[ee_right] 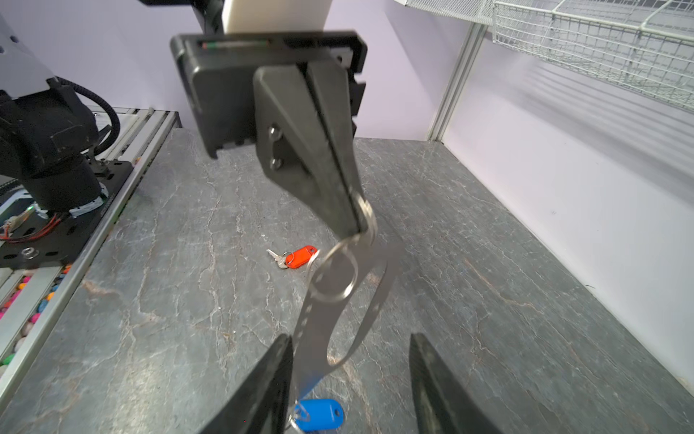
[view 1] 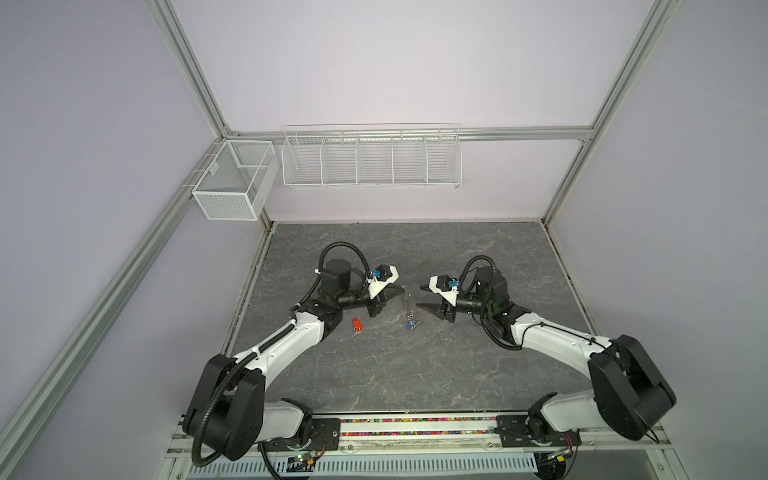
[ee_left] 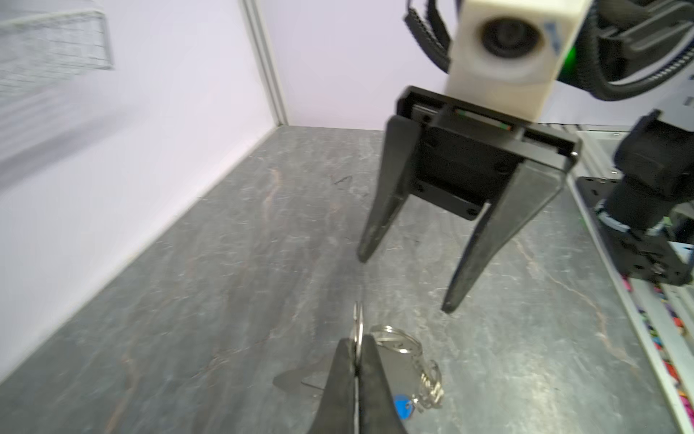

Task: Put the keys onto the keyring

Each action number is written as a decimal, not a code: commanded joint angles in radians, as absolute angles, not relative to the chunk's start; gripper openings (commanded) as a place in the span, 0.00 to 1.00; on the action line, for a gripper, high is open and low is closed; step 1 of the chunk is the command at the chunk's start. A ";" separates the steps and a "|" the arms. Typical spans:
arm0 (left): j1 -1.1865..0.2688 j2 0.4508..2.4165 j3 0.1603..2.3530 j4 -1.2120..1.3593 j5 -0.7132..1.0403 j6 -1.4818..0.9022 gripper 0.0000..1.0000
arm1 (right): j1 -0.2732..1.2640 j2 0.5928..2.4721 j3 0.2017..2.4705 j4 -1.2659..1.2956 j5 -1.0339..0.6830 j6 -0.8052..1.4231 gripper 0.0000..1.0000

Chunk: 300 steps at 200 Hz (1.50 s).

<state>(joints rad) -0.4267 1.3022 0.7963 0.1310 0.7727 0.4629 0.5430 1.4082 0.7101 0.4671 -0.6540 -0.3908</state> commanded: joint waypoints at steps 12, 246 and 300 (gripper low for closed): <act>-0.311 1.231 0.915 -0.123 0.678 0.569 0.00 | 0.568 1.443 0.765 0.388 -0.641 -0.406 0.52; -0.049 1.194 0.971 -0.144 0.489 0.603 0.00 | 0.920 2.243 1.407 0.138 -0.446 -0.317 0.40; -0.049 1.200 0.961 -0.132 0.501 0.597 0.00 | 0.943 2.283 1.456 0.070 -0.386 -0.344 0.38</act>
